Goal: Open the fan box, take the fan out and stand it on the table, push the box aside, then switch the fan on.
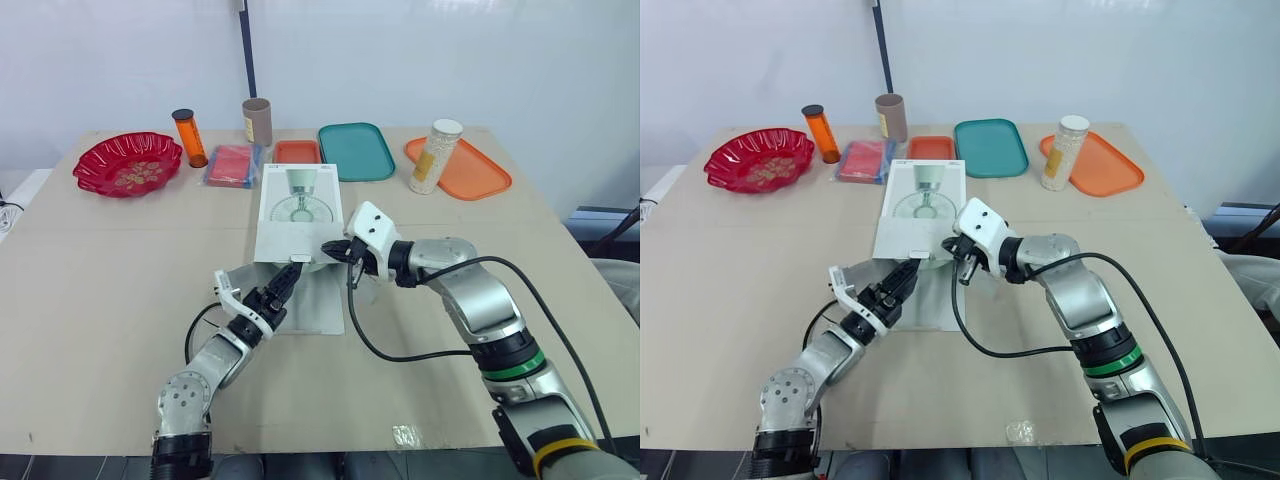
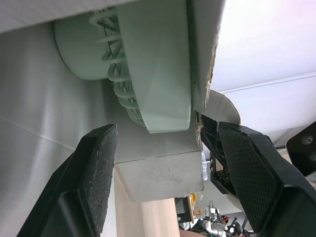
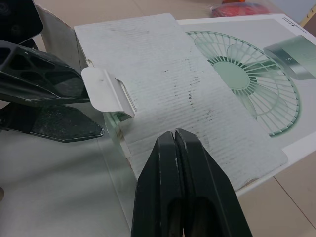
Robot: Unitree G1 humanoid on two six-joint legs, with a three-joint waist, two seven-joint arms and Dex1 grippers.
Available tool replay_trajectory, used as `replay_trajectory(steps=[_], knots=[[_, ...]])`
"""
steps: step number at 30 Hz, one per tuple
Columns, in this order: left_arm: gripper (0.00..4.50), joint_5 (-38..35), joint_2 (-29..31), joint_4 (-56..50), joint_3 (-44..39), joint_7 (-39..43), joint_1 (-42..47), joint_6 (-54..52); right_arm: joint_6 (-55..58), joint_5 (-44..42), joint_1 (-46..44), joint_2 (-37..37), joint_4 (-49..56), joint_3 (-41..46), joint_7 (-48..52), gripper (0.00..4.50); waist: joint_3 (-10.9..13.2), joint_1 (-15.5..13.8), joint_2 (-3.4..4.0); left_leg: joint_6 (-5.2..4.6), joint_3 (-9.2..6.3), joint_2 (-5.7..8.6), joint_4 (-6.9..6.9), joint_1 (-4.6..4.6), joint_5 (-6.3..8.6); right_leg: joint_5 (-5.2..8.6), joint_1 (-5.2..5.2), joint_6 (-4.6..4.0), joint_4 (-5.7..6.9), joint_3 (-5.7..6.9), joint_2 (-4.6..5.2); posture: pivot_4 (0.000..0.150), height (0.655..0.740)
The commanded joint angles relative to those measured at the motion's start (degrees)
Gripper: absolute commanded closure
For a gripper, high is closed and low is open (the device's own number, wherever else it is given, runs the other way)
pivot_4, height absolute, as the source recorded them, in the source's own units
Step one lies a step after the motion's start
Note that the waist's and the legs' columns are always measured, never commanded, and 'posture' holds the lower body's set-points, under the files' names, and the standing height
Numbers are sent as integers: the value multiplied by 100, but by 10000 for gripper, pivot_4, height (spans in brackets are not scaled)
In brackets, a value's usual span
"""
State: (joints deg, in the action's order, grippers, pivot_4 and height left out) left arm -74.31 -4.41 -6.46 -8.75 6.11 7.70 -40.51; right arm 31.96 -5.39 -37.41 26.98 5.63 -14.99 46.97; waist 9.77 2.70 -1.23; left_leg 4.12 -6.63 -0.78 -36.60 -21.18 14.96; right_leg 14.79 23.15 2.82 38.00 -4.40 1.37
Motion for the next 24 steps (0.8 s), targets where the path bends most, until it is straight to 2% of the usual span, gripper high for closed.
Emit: replay_trajectory(steps=[1,11,13,14,17,24], knots=[[10575,-61,-380,72,55,1,129,93,64,17,90,51,142,-5,-19,45000,0,0,0,0,0,0,0,0,0,0,0,0,0,0,0,1500,7400],[10575,-50,-396,303,38,-8,275,156,82,18,112,51,167,-11,-71,45000,0,-1,0,7,-1,1,2,0,-4,0,0,0,-1,0,0,1500,7400],[15772,-52,-396,322,37,24,293,165,71,25,115,54,160,-16,-74,45000,0,-1,0,7,-1,0,3,0,-4,0,0,0,-1,0,0,1500,7400],[17014,-55,-393,323,40,29,294,165,73,24,117,53,163,-17,-77,45000,0,-1,0,8,-1,0,3,0,-4,0,0,0,-1,0,0,1500,7400],[27460,-56,-368,343,52,26,303,157,78,24,119,46,170,-18,-86,45000,0,-3,0,10,-1,0,3,0,-6,0,0,0,-1,0,0,1500,7400],[27460,-95,-357,368,36,18,307,116,104,11,144,23,202,-19,-118,45000,0,-3,0,15,-2,1,4,0,-8,0,0,1,-1,0,0,1500,7400]])
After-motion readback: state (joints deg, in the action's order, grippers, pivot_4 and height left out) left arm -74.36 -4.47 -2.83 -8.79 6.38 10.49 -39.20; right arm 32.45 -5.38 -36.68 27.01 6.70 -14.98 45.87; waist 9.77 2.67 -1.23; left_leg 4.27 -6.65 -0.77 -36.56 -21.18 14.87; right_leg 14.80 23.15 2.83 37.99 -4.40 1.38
